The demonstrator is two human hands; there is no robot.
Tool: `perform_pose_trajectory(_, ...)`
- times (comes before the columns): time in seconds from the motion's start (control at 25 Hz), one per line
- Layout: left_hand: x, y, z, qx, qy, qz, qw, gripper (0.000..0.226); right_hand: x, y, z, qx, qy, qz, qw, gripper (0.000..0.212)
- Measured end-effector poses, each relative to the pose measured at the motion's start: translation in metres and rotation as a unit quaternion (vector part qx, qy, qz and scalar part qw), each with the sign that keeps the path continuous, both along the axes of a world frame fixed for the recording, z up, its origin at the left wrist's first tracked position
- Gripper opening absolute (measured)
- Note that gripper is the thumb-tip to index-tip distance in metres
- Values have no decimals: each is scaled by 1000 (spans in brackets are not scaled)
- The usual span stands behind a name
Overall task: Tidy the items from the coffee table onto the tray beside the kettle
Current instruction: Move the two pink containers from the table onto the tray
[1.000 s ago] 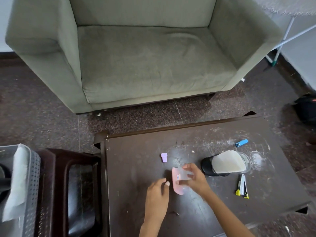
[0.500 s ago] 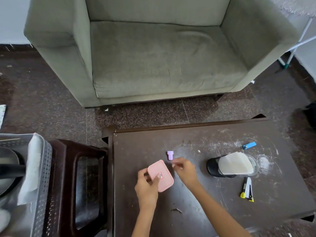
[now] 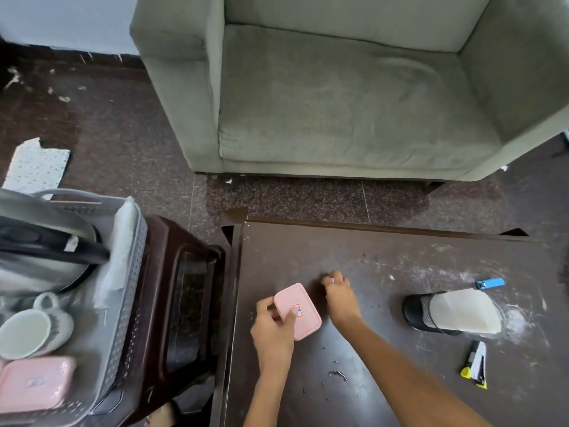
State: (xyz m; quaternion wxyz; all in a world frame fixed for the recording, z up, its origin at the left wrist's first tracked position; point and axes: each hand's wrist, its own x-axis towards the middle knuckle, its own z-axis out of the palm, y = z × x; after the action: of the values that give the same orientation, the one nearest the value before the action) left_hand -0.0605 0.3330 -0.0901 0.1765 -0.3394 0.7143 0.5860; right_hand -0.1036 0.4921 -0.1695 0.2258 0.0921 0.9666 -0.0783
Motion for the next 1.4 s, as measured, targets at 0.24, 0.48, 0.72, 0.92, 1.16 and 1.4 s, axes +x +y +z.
perform_pose_trajectory(0.24, 10, -51, 29, -1, 9, 69, 998, 33, 22, -55, 49, -216, 51, -54, 973, 32)
perform_pose_trajectory(0.48, 28, -151, 72, 12, 49, 116, 992, 31, 39, -157, 125, -333, 119, -54, 934, 30)
perform_pose_trajectory(0.72, 53, -273, 87, -20, 50, 191, 980, 32, 37, -282, 156, -410, 116, -11, 905, 35)
perform_pose_trajectory(0.92, 63, -343, 94, -45, 47, 204, 977, 35, 27, -366, 147, -277, 64, 143, 948, 34)
perform_pose_trajectory(1.16, 62, -372, 95, -44, 26, 220, 974, 46, 24, -401, 140, -144, 44, 175, 973, 19)
perform_pose_trajectory(1.4, 62, -378, 84, -40, 31, 220, 974, 42, 55, -422, 153, -402, -21, 2, 916, 9)
